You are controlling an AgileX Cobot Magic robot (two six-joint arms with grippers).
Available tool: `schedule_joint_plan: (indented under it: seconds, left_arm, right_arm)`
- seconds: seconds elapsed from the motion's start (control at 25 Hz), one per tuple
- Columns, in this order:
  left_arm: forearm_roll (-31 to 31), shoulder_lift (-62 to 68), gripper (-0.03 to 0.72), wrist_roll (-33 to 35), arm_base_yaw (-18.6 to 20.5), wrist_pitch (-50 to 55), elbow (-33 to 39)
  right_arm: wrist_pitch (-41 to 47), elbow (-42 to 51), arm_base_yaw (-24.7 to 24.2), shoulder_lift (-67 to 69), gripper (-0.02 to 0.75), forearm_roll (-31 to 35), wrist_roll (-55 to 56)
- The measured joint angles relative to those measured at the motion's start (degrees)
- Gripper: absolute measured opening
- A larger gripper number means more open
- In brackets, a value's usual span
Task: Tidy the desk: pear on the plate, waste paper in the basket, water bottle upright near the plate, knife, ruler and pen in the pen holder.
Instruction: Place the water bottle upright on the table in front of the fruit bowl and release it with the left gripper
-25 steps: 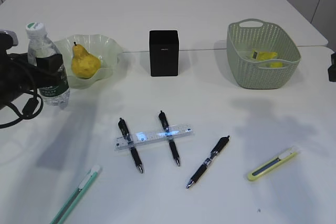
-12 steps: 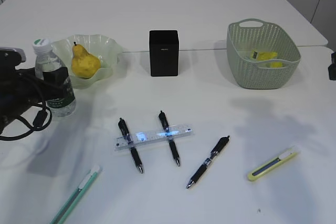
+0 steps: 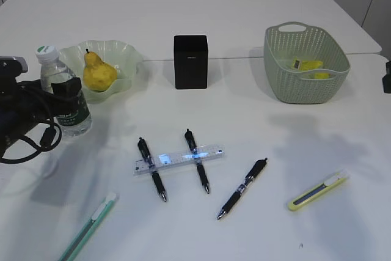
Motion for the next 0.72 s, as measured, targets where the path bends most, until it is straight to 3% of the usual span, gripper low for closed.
schedule_joint_plan:
  seconds: [0.72]
  left_arm:
    - [2.45,0.10,0.501,-0.17,0.00,0.11,0.00]
  right_arm:
    - [0.00,0.00,0.00,0.00,0.496,-0.18,0.00]
